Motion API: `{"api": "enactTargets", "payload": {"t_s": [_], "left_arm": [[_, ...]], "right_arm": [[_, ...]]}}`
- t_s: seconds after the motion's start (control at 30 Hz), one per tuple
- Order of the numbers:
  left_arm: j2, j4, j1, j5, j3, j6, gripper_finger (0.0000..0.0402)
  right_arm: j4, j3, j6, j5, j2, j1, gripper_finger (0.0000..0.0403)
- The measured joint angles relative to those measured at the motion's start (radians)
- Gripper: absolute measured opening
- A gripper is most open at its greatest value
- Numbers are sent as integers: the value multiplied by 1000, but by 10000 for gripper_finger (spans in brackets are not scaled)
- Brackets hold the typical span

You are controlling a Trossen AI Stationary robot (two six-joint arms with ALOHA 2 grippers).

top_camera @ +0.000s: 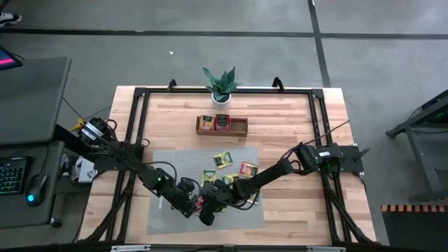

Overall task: Pick & Place Tea
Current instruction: Put the red tea bag into the middle section of the wooden organizer

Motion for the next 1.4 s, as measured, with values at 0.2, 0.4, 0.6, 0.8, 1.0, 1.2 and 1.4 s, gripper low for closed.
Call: {"api": "enactTargets", "payload": {"t_s": [0.2, 0.4, 0.6, 0.8, 1.0, 1.2, 1.4], "left_arm": [[19, 32, 3, 5, 1, 9, 125], [20, -6, 10, 6, 3, 17, 88], [21, -25, 8, -2, 2, 53, 13], [21, -27, 8, -5, 2, 81, 2], [21, -26, 8, -8, 1, 88, 1], [22, -17, 9, -23, 1, 107, 0], [-14, -42, 10, -48, -3, 131, 0]], "right_arm": [[-28, 1, -1, -17, -2, 0, 0], [-8, 0, 3, -19, -2, 0, 0], [-2, 0, -5, -33, -2, 0, 0], [0, 0, -5, -39, -2, 0, 0], [-7, 0, -6, -77, -10, -1, 0], [-15, -1, -22, -107, -54, 0, 0], [-44, -2, -41, -121, -96, -1, 0]]}}
